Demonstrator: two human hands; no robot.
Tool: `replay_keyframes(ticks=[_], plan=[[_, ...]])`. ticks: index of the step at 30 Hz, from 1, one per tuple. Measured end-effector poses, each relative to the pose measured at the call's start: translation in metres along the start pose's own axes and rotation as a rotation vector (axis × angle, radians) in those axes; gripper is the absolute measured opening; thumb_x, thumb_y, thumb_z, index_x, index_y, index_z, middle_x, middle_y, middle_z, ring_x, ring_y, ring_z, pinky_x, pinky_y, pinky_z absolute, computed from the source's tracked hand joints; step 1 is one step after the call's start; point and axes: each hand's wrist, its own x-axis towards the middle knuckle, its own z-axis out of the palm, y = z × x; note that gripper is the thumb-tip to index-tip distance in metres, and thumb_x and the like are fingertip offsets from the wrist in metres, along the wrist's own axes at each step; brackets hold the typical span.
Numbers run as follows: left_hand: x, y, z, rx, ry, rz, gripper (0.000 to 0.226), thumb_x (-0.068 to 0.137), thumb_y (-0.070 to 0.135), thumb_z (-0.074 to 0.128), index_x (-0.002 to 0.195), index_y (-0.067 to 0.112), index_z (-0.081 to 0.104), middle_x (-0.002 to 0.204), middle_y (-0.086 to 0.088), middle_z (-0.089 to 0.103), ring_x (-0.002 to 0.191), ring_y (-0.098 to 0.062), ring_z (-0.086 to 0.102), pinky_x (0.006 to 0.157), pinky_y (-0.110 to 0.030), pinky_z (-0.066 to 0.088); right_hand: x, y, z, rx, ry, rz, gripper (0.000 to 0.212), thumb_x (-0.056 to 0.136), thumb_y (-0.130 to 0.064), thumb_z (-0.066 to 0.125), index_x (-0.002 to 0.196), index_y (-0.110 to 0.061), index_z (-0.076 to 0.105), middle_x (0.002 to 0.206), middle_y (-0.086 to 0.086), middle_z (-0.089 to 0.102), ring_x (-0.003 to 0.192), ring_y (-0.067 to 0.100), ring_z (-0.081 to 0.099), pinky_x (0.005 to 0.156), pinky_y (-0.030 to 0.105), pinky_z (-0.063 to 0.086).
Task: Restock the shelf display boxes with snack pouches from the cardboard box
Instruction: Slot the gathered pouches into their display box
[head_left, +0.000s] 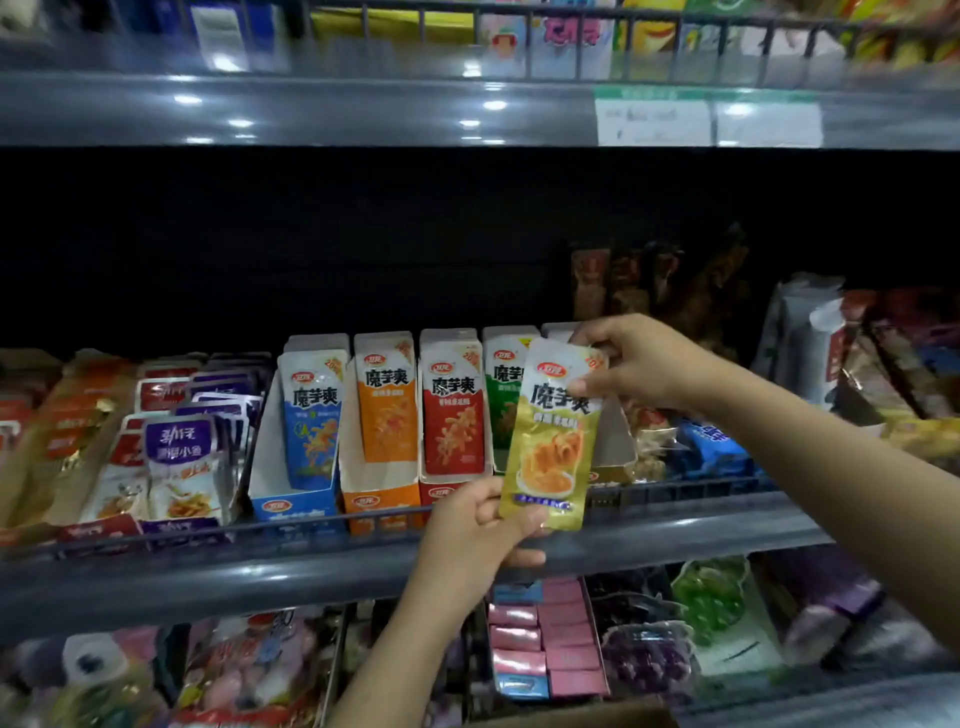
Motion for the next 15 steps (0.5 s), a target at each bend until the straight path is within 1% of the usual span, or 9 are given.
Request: replay_keyframes(ticks=[2, 4, 6, 7, 8, 9, 11, 13, 15], plan=[[0.010, -0.001, 0.011, 0.116, 0.039, 0.080, 0.025, 0.085, 0.012, 0.069, 0.109, 0.016, 0.064, 0.095, 0.004, 0.073, 0.083, -0.009, 0.069, 0.062, -0.017, 0.054, -0.001, 0.009, -0.022, -0.093, 0.091, 0.018, 0.019, 0.078, -0.014, 0.076, 0.089, -0.020, 0.061, 0.079, -0.003, 0.065, 0.065, 0.009, 0.062, 0.058, 0.020, 0.049], [0.020, -0.002, 0.022, 0.297, 0.102, 0.167, 0.033, 0.085, 0.021, 0.069, 0.117, 0.021, 0.062, 0.100, 0.014, 0.067, 0.087, 0.001, 0.063, 0.068, -0.006, 0.048, 0.002, 0.018, -0.038, -0.144, 0.148, 0.026, 0.019, 0.078, -0.013, 0.076, 0.089, -0.017, 0.061, 0.080, -0.004, 0.063, 0.066, 0.004, 0.057, 0.056, 0.012, 0.044], [0.029, -0.004, 0.032, 0.435, 0.151, 0.267, 0.033, 0.086, 0.025, 0.068, 0.119, 0.024, 0.061, 0.105, 0.020, 0.061, 0.094, 0.007, 0.056, 0.077, -0.002, 0.043, 0.009, 0.030, -0.047, -0.180, 0.189, 0.044, 0.018, 0.078, -0.012, 0.075, 0.090, -0.014, 0.062, 0.084, -0.001, 0.062, 0.071, 0.008, 0.058, 0.057, 0.012, 0.043], [0.034, -0.006, 0.037, 0.515, 0.168, 0.339, 0.033, 0.087, 0.026, 0.066, 0.120, 0.025, 0.061, 0.111, 0.019, 0.059, 0.100, 0.007, 0.052, 0.087, -0.006, 0.041, 0.015, 0.037, -0.049, -0.189, 0.205, 0.062, 0.019, 0.078, -0.013, 0.075, 0.092, -0.015, 0.061, 0.090, 0.001, 0.063, 0.077, 0.013, 0.059, 0.061, 0.018, 0.044], [0.039, -0.009, 0.041, 0.620, 0.176, 0.415, 0.033, 0.089, 0.027, 0.063, 0.123, 0.026, 0.061, 0.119, 0.017, 0.056, 0.110, 0.005, 0.048, 0.099, -0.014, 0.037, 0.021, 0.043, -0.050, -0.192, 0.216, 0.085, 0.021, 0.079, -0.014, 0.074, 0.095, -0.017, 0.060, 0.096, 0.003, 0.063, 0.082, 0.016, 0.060, 0.066, 0.023, 0.044], [0.044, -0.013, 0.044, 0.733, 0.176, 0.487, 0.034, 0.092, 0.028, 0.060, 0.125, 0.026, 0.060, 0.128, 0.014, 0.053, 0.119, 0.002, 0.041, 0.109, -0.024, 0.027, 0.027, 0.047, -0.049, -0.197, 0.222, 0.108, 0.025, 0.080, -0.015, 0.074, 0.101, -0.018, 0.060, 0.103, 0.004, 0.063, 0.086, 0.017, 0.059, 0.068, 0.026, 0.044], [0.055, -0.022, 0.046, 0.960, 0.167, 0.607, 0.039, 0.094, 0.034, 0.049, 0.130, 0.024, 0.057, 0.142, 0.007, 0.047, 0.130, -0.007, 0.037, 0.112, -0.032, 0.013, 0.039, 0.052, -0.043, -0.238, 0.234, 0.132, 0.034, 0.082, -0.018, 0.072, 0.114, -0.018, 0.059, 0.114, 0.003, 0.061, 0.091, 0.014, 0.055, 0.070, 0.025, 0.040], [0.062, -0.027, 0.047, 1.207, 0.118, 0.632, 0.048, 0.090, 0.040, 0.039, 0.130, 0.021, 0.057, 0.142, 0.001, 0.049, 0.131, -0.017, 0.045, 0.114, -0.039, 0.020, 0.049, 0.053, -0.035, -0.301, 0.256, 0.140, 0.039, 0.085, -0.021, 0.069, 0.122, -0.018, 0.057, 0.122, 0.003, 0.059, 0.100, 0.016, 0.054, 0.075, 0.025, 0.040], [0.066, -0.032, 0.046, 1.369, 0.084, 0.609, 0.053, 0.086, 0.043, 0.035, 0.127, 0.019, 0.059, 0.140, -0.001, 0.051, 0.127, -0.019, 0.051, 0.109, -0.047, 0.026, 0.056, 0.054, -0.027, -0.366, 0.250, 0.143, 0.040, 0.086, -0.023, 0.067, 0.125, -0.019, 0.056, 0.126, 0.004, 0.058, 0.111, 0.022, 0.054, 0.085, 0.031, 0.045]])
